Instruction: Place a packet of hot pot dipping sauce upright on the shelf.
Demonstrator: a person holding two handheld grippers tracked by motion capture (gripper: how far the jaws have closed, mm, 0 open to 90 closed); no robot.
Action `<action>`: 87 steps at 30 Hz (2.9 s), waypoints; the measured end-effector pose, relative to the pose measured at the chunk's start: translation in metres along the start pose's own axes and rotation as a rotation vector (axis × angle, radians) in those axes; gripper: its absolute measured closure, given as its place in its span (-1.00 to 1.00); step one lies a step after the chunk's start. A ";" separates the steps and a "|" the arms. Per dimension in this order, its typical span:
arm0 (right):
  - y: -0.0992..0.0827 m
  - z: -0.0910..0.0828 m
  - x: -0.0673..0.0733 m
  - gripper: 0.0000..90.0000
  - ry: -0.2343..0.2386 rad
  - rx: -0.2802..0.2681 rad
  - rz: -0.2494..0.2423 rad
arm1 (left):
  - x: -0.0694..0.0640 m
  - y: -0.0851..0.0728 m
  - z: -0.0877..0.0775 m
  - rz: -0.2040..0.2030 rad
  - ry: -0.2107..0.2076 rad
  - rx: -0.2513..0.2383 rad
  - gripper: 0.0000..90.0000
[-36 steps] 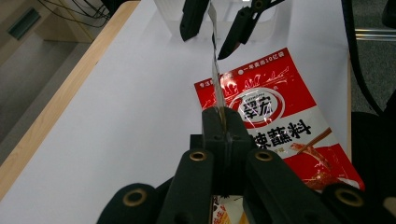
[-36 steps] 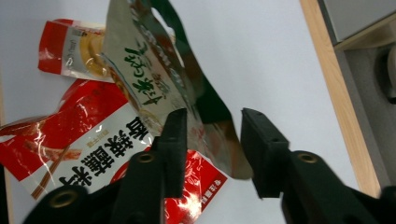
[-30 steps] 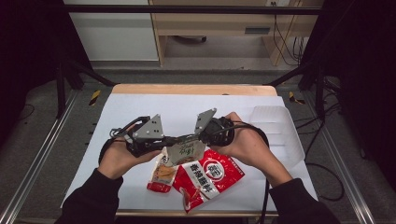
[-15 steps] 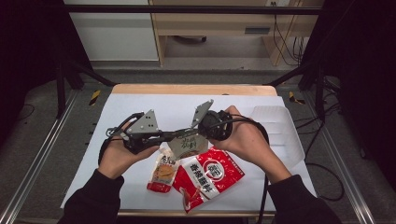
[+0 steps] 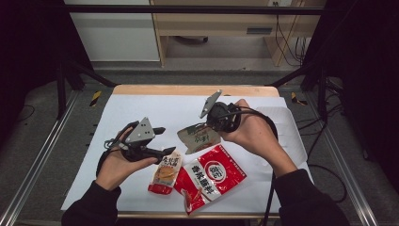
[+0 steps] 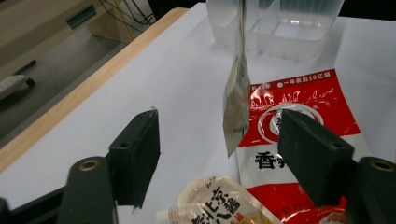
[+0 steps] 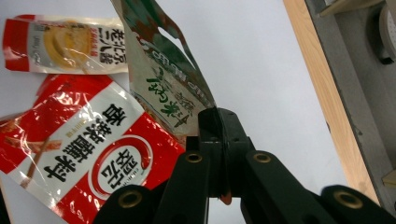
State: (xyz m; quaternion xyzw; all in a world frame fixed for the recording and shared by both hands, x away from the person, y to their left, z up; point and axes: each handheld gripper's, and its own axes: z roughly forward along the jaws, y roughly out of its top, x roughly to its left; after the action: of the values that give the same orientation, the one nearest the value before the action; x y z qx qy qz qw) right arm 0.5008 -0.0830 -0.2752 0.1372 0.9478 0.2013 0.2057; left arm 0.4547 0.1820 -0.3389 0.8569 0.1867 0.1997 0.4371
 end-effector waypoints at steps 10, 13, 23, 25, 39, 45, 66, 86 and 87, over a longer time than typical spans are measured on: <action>-0.015 -0.011 -0.021 1.00 -0.030 0.005 0.054 | 0.004 -0.057 0.000 -0.088 0.085 0.040 -0.82; -0.018 -0.014 -0.027 1.00 -0.035 0.002 0.066 | 0.010 -0.071 0.000 -0.117 0.094 0.030 -0.84; -0.026 -0.024 -0.036 1.00 -0.050 -0.019 0.096 | 0.028 -0.113 -0.005 -0.217 0.150 0.024 -0.87; -0.027 -0.027 -0.038 1.00 -0.055 -0.028 0.103 | 0.031 -0.120 -0.005 -0.222 0.170 0.029 -0.87; -0.048 -0.048 -0.056 1.00 -0.103 -0.054 0.163 | 0.040 -0.138 -0.011 -0.258 0.242 0.056 -0.87; -0.068 -0.062 -0.068 1.00 -0.151 -0.083 0.208 | 0.046 -0.144 -0.014 -0.279 0.278 0.061 -0.87; -0.124 -0.071 -0.102 1.00 -0.272 -0.120 0.368 | 0.052 -0.149 -0.019 -0.314 0.307 0.055 -0.87; -0.153 -0.061 -0.113 1.00 -0.311 -0.113 0.408 | 0.053 -0.150 -0.020 -0.319 0.309 0.057 -0.87; -0.155 -0.059 -0.114 1.00 -0.310 -0.107 0.408 | 0.053 -0.150 -0.020 -0.319 0.310 0.057 -0.87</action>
State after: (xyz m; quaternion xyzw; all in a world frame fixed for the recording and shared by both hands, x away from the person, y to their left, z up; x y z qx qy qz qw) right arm 0.5470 -0.2777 -0.2552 0.3435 0.8456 0.2651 0.3108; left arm 0.4676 0.3035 -0.4425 0.7876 0.3904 0.2519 0.4047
